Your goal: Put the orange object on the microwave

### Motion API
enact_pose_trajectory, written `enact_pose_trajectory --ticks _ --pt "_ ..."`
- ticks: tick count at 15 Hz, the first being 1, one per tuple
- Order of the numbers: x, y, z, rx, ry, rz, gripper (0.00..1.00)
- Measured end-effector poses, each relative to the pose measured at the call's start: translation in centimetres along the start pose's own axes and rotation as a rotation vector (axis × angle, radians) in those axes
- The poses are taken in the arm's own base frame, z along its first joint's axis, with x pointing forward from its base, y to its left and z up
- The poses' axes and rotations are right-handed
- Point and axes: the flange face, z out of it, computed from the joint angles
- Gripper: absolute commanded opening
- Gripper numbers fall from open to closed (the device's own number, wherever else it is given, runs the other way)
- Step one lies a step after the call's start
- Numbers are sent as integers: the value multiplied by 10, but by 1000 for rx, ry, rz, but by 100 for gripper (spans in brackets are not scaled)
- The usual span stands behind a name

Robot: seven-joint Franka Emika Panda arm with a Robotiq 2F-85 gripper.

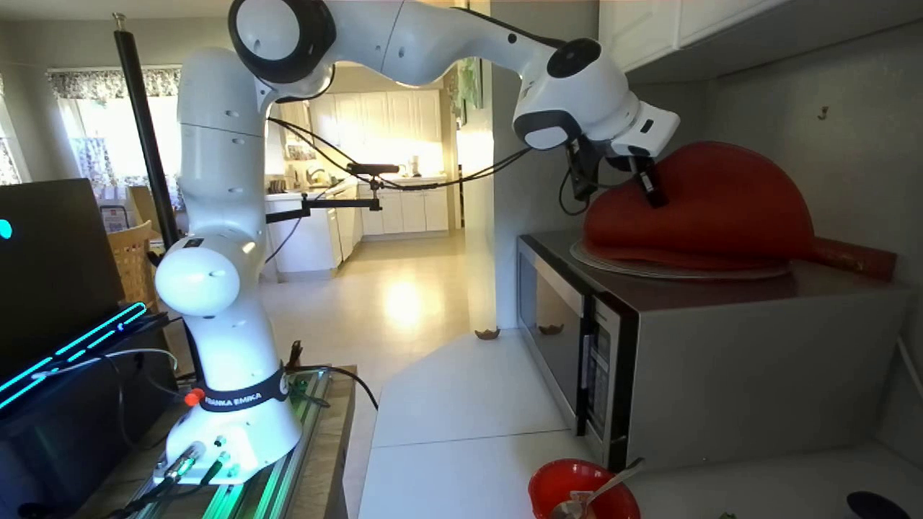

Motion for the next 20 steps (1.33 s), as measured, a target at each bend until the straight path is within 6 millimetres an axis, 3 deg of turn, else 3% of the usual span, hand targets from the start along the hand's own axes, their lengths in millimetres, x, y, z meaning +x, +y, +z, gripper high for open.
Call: enact_pose_trajectory --ticks 8,11,15,16,20 --pt "-27 -36 16 19 -58 111 0" --pt "-26 -38 14 20 -56 132 0" --pt "-4 -14 2 -23 -19 133 0" --pt "3 -5 -3 -39 -6 131 9" --pt "20 25 -15 -101 20 112 0"
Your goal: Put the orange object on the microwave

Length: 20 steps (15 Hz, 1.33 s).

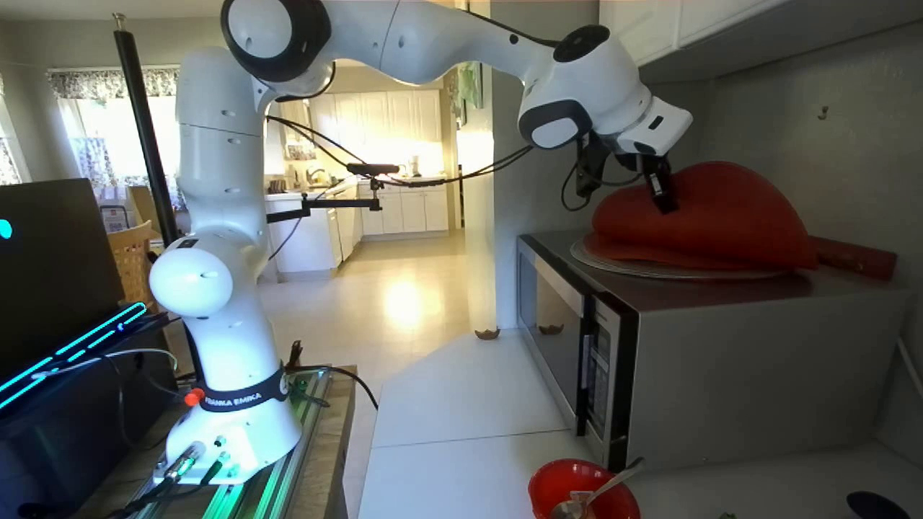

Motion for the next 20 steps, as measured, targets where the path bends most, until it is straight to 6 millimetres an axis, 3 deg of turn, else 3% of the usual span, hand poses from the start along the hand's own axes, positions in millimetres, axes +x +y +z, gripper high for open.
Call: enact_pose_trajectory --ticks 7,12,13,14,20 --pt "-17 31 14 -104 -53 -61 0" --pt "-44 26 28 -124 -104 -63 0" --pt "-49 21 29 -119 -111 -59 25" --pt "-52 16 30 -112 -115 -56 26" --pt "-51 7 24 -99 -105 -52 67"
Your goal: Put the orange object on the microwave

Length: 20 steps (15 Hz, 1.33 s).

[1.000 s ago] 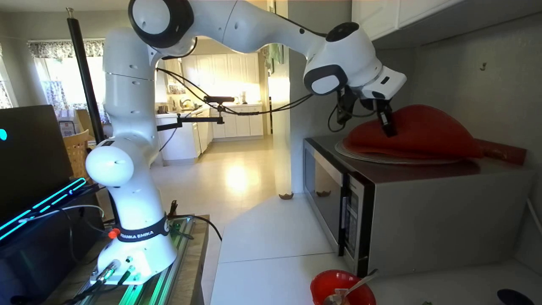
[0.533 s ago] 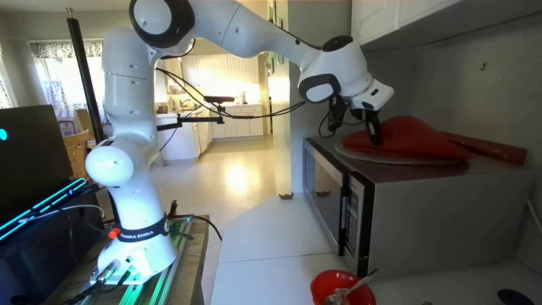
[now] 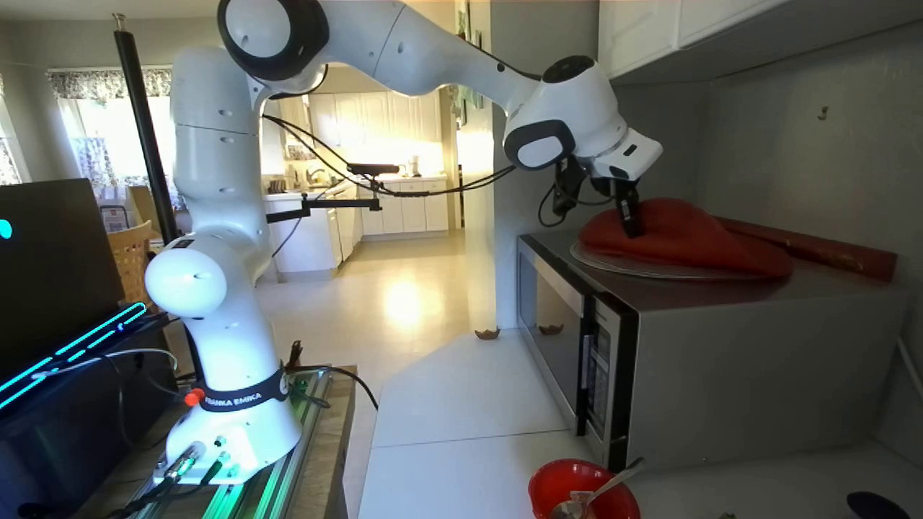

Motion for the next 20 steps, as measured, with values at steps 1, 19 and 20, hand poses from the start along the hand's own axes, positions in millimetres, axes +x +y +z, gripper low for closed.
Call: enact_pose_trajectory --ticks 1,19,20 --pt "1 1 -1 0 3 1 73" --pt "68 49 -87 -308 83 41 100" --pt "66 47 -83 -309 75 42 100"
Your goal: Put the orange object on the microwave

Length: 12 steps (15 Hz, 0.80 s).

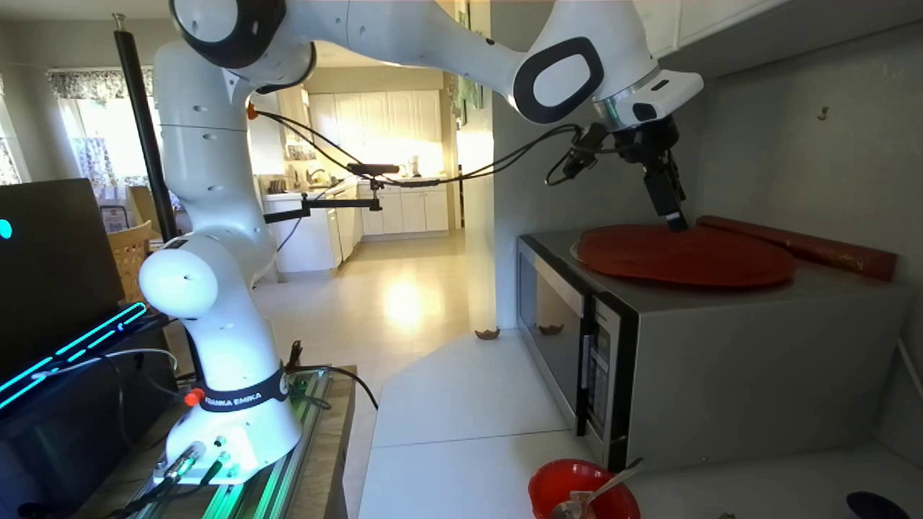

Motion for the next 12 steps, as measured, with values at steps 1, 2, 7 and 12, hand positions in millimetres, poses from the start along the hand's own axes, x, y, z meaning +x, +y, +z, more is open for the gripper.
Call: enact_pose_trajectory --ticks 1,2,7,12 --pt "-3 -2 4 -4 -14 2 100" --pt "-5 -3 6 -5 -19 1 100" --pt "-4 -2 6 -7 -18 4 100" --pt "-12 -4 15 -25 -96 -6 100"
